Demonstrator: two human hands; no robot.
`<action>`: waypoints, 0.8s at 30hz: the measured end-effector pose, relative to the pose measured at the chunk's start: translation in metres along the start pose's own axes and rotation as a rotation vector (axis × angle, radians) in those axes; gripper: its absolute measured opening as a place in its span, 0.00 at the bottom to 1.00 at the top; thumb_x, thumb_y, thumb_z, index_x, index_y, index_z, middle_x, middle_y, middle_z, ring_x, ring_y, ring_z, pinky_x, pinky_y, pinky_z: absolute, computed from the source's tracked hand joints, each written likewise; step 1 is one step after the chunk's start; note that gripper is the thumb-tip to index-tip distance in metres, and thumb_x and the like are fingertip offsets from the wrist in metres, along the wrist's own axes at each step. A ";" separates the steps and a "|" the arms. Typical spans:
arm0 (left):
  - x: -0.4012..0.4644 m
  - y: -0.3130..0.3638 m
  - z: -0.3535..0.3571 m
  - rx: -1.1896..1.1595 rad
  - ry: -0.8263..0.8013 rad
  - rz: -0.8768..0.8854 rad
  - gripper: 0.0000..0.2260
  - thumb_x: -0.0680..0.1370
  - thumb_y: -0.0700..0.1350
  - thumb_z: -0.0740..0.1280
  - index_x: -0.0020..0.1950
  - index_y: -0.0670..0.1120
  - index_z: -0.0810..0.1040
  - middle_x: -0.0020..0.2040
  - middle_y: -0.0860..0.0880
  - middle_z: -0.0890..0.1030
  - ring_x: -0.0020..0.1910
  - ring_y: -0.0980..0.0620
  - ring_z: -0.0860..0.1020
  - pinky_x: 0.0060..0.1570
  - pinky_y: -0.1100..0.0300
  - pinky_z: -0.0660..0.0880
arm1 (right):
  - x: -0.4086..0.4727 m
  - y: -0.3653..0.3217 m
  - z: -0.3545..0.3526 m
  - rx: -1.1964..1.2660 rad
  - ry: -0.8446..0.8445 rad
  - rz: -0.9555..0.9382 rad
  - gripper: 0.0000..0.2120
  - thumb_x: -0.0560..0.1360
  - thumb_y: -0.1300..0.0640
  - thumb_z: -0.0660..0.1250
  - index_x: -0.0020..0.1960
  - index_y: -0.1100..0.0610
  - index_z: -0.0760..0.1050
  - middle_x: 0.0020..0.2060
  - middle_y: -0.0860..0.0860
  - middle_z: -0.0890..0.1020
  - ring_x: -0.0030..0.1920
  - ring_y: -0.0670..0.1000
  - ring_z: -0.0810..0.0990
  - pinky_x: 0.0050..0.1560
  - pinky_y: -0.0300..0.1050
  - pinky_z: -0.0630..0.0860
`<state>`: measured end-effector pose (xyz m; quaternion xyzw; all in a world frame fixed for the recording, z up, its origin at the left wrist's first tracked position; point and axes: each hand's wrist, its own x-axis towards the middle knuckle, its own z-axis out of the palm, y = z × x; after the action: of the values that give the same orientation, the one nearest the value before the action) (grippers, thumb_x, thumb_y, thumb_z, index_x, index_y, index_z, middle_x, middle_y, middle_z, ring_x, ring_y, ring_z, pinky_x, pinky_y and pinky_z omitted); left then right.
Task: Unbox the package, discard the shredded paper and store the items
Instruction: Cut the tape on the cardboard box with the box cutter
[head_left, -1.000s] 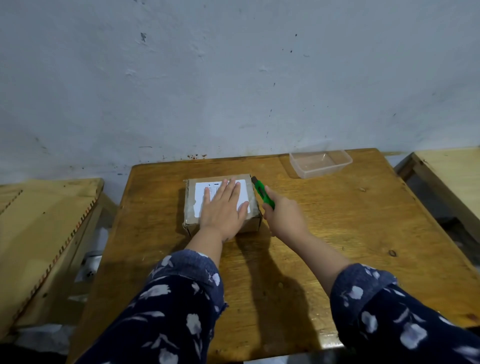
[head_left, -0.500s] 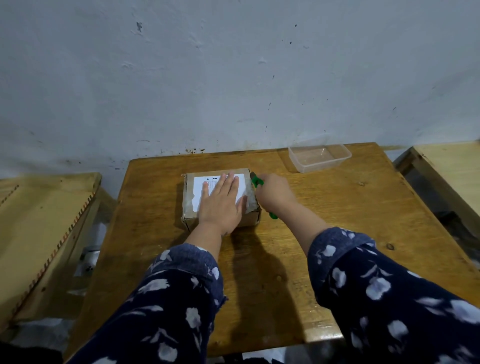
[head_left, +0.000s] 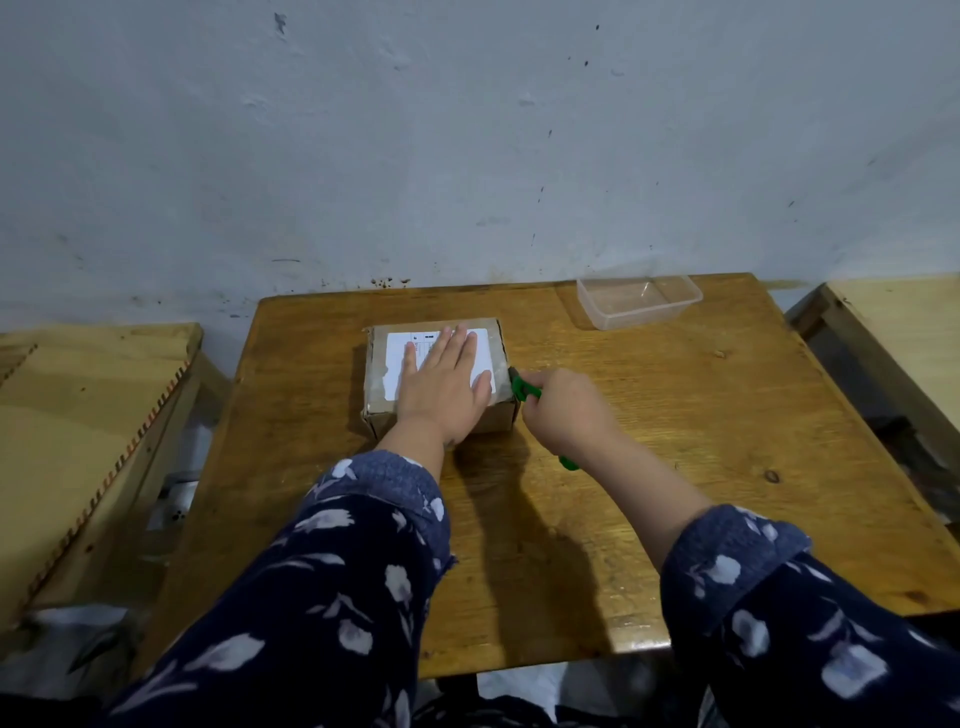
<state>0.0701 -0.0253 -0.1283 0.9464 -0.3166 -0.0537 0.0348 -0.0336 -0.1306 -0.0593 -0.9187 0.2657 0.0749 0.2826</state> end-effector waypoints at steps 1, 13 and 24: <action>0.000 0.000 0.000 0.002 0.000 -0.001 0.26 0.82 0.56 0.43 0.79 0.48 0.46 0.80 0.51 0.45 0.78 0.53 0.41 0.74 0.44 0.40 | -0.003 0.001 0.001 0.002 0.010 0.005 0.23 0.77 0.62 0.57 0.70 0.49 0.69 0.57 0.56 0.81 0.47 0.55 0.81 0.34 0.42 0.73; 0.002 -0.004 -0.006 -0.079 -0.068 0.020 0.28 0.81 0.60 0.43 0.79 0.49 0.44 0.80 0.52 0.43 0.78 0.54 0.40 0.74 0.45 0.37 | -0.019 0.025 0.019 0.186 0.196 -0.008 0.21 0.80 0.53 0.58 0.72 0.47 0.63 0.54 0.55 0.82 0.46 0.56 0.82 0.41 0.50 0.79; 0.027 -0.036 -0.022 0.026 -0.085 0.150 0.28 0.81 0.61 0.46 0.79 0.53 0.46 0.79 0.52 0.43 0.78 0.53 0.41 0.75 0.43 0.40 | 0.015 0.004 0.056 0.518 0.247 0.088 0.38 0.75 0.53 0.68 0.76 0.47 0.49 0.69 0.52 0.71 0.63 0.57 0.75 0.60 0.56 0.76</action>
<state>0.1153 -0.0125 -0.1121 0.9173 -0.3883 -0.0871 0.0128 -0.0225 -0.1086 -0.1120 -0.8056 0.3479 -0.0958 0.4699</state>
